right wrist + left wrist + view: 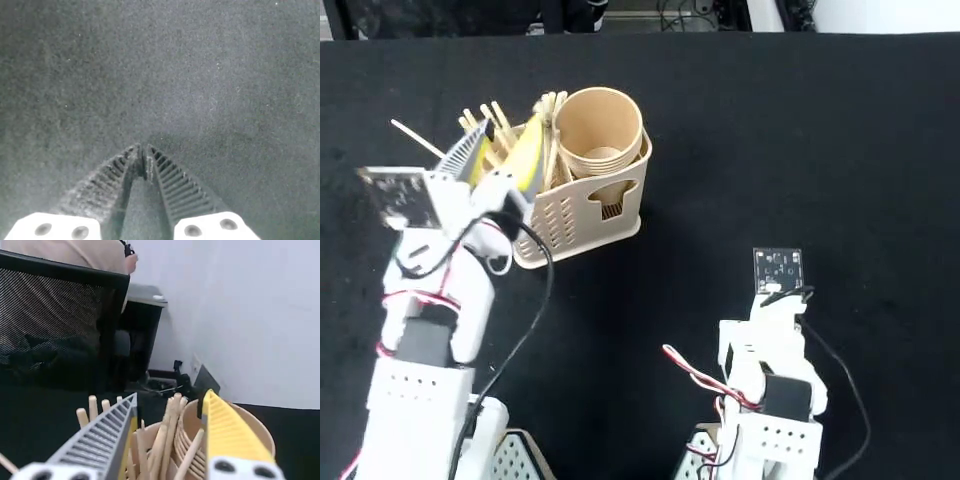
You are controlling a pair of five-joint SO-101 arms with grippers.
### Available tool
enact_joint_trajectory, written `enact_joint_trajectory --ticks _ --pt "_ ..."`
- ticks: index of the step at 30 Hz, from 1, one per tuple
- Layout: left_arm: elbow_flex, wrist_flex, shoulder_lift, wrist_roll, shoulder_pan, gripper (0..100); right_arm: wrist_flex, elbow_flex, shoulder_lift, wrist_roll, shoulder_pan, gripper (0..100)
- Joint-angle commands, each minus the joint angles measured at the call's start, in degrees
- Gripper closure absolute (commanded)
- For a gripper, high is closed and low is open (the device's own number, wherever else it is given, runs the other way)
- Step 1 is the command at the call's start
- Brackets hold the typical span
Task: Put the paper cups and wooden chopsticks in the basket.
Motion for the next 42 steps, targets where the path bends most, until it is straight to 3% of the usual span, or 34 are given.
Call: enact_joint_trajectory --ticks 1,4,6,9,13,18,28,35,42 --pt "-24.9 25.1 4.5 0.4 -5.2 78 0.2 -0.5 -3.8 -0.2 -0.6 98.5" --pt "-42.5 41.1 13.9 0.1 -11.7 78 0.2 -0.5 -3.8 -0.2 -0.6 98.5" --pt "-53.2 48.4 21.4 0.1 -20.1 78 0.2 -0.5 -3.8 -0.2 -0.6 98.5" --pt "-66.5 55.7 34.6 -5.0 -31.5 78 0.2 -0.5 -3.8 -0.2 -0.6 98.5" --pt "-79.9 60.9 54.3 -13.0 -41.2 78 0.2 -0.5 -3.8 -0.2 -0.6 98.5" --pt "-95.4 60.7 79.8 -21.3 -47.2 78 0.2 -0.5 -3.8 -0.2 -0.6 98.5" --pt "-134.8 60.8 123.3 -33.1 -49.9 78 0.2 -0.5 -3.8 -0.2 -0.6 98.5" --pt "-155.0 56.9 144.3 -29.9 -51.8 78 0.2 -0.5 -3.8 -0.2 -0.6 98.5" --pt "-147.4 48.7 147.0 -23.6 -54.1 78 0.2 -0.5 -3.8 -0.2 -0.6 98.5"
